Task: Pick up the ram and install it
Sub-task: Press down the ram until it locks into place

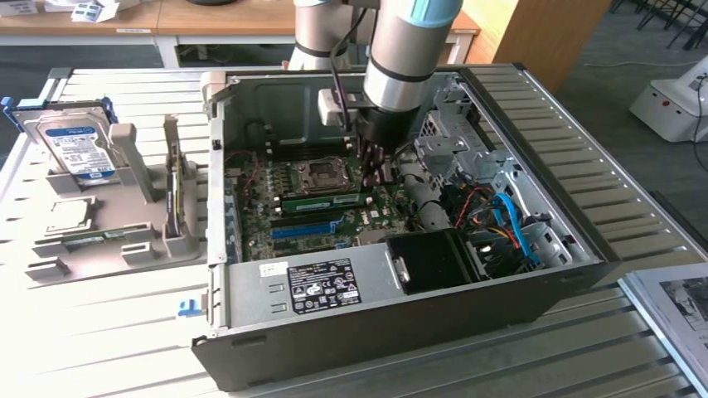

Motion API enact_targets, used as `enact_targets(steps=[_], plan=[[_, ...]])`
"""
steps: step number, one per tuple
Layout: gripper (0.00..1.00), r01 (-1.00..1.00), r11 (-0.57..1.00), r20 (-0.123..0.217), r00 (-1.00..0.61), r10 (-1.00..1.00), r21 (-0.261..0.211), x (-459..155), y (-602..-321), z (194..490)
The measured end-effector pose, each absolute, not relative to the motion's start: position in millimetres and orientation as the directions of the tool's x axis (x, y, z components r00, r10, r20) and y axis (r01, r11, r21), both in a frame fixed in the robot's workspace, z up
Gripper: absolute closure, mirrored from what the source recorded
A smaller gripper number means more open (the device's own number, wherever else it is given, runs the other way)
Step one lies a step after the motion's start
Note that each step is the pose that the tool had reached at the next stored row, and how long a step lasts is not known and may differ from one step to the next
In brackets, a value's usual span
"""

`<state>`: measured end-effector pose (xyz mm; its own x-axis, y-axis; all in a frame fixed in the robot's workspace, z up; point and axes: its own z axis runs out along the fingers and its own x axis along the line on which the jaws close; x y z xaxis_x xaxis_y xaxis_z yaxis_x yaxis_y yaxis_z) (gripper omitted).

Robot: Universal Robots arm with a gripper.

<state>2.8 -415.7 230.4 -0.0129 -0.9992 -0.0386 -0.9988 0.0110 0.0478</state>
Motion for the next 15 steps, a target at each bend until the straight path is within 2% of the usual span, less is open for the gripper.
enact_targets(steps=[15], plan=[[0.9,-0.999,0.011,-0.039,-0.013,-0.999,0.048,2.8,-415.7,228.0]])
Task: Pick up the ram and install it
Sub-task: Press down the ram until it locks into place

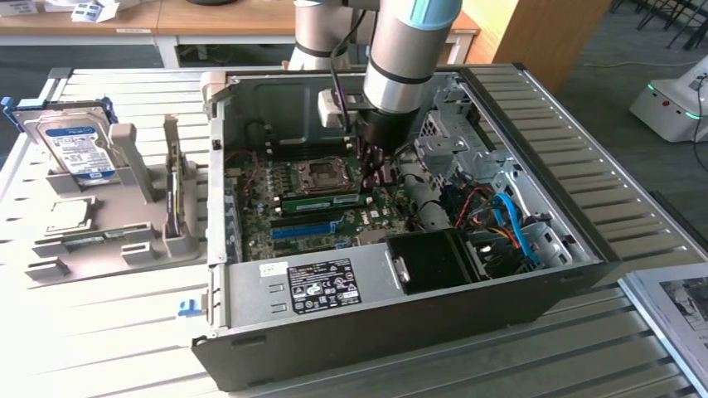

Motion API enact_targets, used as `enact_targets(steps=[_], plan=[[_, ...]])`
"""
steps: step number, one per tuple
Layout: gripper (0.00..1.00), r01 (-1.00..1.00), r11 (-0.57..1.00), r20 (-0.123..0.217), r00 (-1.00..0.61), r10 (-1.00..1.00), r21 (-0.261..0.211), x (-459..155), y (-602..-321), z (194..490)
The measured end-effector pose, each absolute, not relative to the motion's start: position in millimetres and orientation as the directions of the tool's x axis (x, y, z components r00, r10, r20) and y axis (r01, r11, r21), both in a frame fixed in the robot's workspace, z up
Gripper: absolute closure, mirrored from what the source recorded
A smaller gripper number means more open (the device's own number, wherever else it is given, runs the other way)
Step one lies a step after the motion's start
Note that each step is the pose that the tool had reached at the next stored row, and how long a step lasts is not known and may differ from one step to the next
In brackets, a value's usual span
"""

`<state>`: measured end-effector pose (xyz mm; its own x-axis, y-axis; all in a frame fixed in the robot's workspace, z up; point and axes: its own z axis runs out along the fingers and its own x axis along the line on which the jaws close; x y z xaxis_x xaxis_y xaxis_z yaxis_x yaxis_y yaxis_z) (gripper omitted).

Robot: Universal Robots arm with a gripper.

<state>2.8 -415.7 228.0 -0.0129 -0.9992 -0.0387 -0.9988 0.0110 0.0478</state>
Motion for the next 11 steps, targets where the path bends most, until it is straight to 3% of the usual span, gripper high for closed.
enact_targets(steps=[11], plan=[[0.9,-0.999,0.011,-0.039,-0.013,-0.999,0.048,2.8,-415.7,226.3]])
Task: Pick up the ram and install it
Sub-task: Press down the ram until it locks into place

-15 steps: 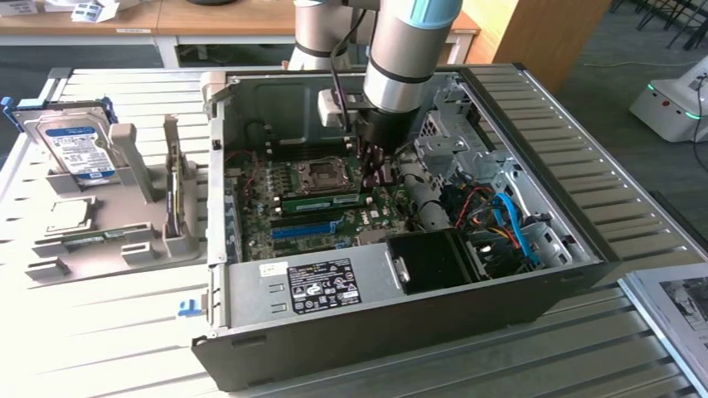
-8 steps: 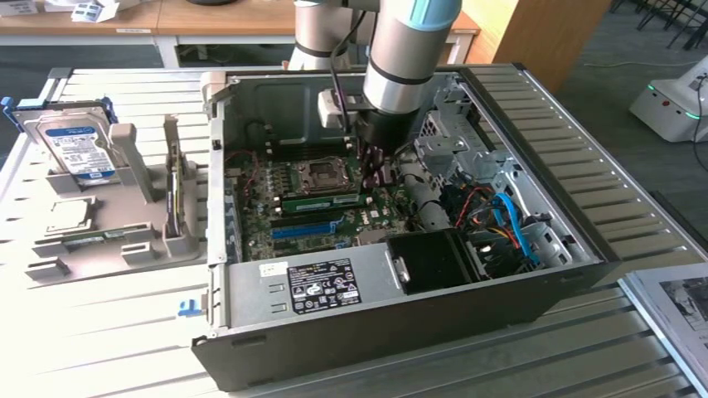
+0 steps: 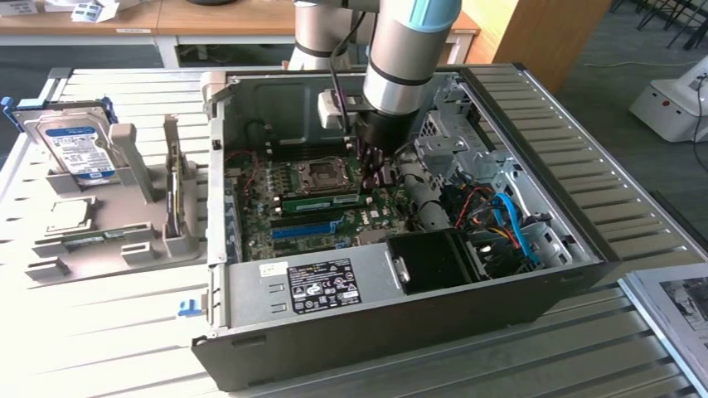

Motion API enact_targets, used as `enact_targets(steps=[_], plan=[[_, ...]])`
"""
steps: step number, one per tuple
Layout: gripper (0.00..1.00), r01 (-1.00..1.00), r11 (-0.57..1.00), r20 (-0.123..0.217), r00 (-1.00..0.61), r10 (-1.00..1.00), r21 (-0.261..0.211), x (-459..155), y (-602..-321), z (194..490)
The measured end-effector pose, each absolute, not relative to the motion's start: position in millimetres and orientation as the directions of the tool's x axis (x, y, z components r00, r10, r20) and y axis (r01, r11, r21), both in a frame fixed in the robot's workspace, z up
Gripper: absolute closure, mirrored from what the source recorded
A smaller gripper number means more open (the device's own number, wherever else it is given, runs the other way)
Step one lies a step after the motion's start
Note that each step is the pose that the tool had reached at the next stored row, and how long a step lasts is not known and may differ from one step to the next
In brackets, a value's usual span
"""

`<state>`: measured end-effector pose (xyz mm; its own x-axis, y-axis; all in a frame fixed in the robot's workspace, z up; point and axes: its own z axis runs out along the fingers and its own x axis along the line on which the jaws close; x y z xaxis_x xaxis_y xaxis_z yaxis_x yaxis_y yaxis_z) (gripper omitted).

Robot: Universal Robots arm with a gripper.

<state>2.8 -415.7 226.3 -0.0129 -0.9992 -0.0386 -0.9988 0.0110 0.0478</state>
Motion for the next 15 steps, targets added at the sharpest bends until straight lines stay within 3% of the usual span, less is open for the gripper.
enact_targets(steps=[15], plan=[[0.9,-0.999,0.011,-0.039,-0.013,-0.999,0.048,2.8,-415.7,224.5]])
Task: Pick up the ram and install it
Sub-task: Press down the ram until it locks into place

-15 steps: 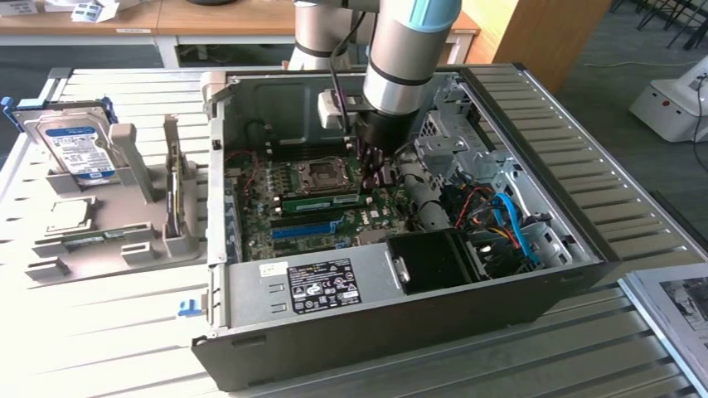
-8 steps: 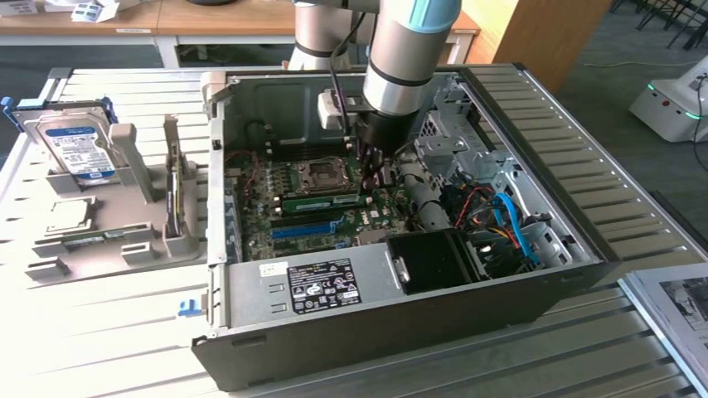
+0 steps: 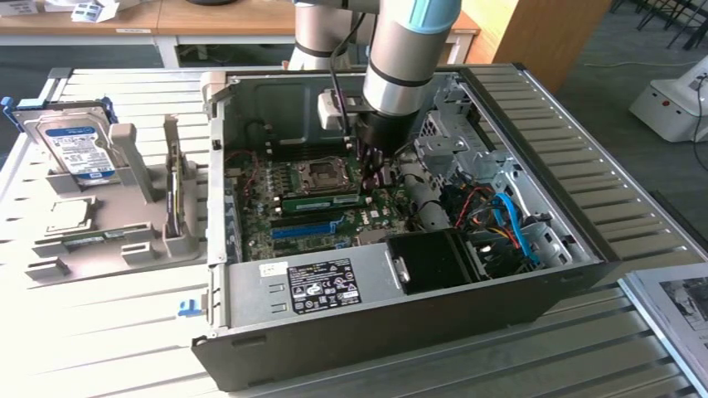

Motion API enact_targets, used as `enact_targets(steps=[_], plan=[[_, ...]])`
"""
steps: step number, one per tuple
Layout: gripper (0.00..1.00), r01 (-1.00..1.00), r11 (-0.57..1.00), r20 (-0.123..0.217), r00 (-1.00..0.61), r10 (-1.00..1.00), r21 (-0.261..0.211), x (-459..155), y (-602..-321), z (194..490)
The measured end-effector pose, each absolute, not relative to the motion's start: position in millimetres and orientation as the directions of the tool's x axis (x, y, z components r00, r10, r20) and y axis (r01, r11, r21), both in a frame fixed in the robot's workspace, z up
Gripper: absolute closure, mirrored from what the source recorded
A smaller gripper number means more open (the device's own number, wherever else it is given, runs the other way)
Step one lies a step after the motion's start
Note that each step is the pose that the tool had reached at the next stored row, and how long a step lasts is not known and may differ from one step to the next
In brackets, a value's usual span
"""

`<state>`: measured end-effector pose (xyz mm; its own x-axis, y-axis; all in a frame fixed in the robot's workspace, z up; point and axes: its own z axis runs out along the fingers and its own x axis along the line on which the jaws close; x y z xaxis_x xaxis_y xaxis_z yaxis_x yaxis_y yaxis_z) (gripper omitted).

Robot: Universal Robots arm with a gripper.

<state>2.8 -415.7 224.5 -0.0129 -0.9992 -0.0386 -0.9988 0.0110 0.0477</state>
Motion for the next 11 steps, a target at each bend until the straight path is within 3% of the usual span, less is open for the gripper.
enact_targets(steps=[11], plan=[[0.9,-0.999,0.011,-0.039,-0.013,-0.999,0.048,2.8,-415.7,223.7]])
